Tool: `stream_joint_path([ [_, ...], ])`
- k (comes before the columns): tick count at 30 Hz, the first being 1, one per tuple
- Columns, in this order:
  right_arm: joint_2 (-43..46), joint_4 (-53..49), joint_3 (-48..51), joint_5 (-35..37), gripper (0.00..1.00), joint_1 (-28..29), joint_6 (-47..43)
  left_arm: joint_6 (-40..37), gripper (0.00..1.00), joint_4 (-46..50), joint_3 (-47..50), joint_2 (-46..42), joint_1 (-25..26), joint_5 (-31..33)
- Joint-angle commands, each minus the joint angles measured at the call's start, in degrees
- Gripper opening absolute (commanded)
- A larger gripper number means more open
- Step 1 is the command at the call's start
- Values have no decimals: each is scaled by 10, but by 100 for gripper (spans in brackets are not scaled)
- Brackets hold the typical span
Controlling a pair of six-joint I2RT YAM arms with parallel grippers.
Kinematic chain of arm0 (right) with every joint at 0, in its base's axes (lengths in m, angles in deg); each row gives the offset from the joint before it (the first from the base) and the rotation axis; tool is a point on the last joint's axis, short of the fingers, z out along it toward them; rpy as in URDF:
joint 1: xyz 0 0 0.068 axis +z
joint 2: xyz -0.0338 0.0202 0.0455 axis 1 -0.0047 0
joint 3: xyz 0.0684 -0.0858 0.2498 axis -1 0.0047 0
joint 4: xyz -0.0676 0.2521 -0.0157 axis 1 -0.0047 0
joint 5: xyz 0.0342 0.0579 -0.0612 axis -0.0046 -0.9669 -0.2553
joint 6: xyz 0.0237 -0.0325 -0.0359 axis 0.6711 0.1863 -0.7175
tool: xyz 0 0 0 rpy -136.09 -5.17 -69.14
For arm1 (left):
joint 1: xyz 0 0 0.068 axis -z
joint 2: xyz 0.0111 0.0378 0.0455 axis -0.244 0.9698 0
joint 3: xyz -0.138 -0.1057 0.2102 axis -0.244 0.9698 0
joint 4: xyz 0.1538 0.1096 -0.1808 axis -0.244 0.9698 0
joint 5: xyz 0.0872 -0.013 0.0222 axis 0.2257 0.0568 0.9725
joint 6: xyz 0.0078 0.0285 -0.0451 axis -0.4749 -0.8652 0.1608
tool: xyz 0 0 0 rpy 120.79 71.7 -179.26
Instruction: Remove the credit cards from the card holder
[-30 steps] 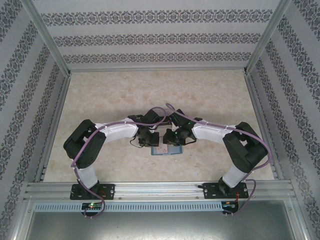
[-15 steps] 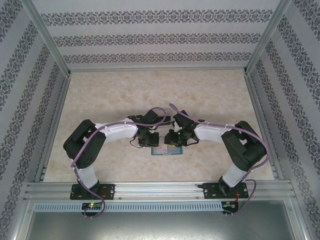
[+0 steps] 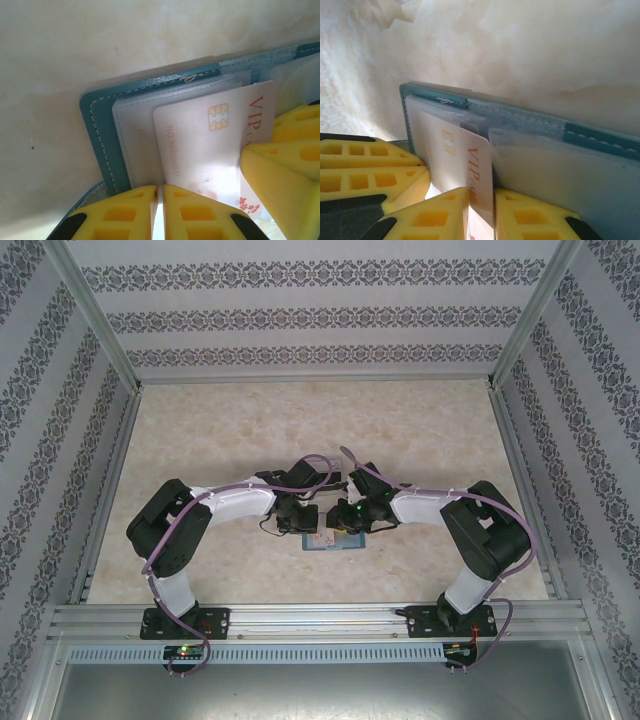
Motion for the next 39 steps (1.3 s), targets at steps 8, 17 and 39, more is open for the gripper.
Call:
stream_joint_path([
  [8, -24, 67, 29, -14, 17, -8, 18, -7, 14, 19, 19, 18, 6, 24],
  [17, 2, 69, 48, -10, 10, -20, 19, -6, 14, 20, 22, 18, 6, 27],
  [39, 95, -98, 38, 64, 9, -61, -64, -8, 14, 35, 15, 7, 6, 29],
])
